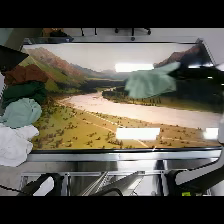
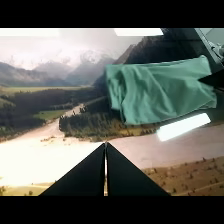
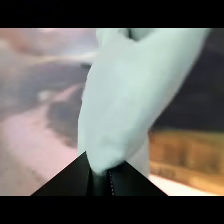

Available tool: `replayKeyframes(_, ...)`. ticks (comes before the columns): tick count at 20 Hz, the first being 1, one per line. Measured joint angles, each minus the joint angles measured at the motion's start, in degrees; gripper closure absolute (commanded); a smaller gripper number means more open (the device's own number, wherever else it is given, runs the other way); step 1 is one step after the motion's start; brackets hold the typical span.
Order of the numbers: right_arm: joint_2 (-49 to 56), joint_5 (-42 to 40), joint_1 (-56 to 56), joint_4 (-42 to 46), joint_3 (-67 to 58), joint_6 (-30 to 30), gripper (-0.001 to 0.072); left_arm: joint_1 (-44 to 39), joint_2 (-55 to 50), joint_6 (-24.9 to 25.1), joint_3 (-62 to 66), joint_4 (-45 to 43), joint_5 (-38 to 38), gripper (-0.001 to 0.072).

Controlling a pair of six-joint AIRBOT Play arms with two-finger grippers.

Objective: Fold the shirts.

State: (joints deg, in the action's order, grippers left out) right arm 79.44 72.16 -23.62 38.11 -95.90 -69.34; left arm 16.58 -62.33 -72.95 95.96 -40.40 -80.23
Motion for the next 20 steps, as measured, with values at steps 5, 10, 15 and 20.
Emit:
replayKeyframes(5,-3.58,1.75,-14.88,15.72,2.84,-9.99,0.0687,0.0,0.0,0.04,0.0,-0.02,-0.61,0.0695)
replayKeyframes(10,-11.34,1.68,-26.23,30.58,16.9,-20.33,0.0686,0.0,-0.13,0.09,0.0,-0.04,-0.83,0.0695)
replayKeyframes(15,-18.78,-1.07,-31.52,36.7,35.28,-25.24,0.0683,-0.02,-0.98,0.55,-0.02,-0.04,-0.85,0.0695)
replayKeyframes(20,-21.42,-1.51,-32.61,38.53,42.47,-26.34,0.019,-0.87,-3.28,0.76,-0.02,-0.02,-2.08,0.0695)
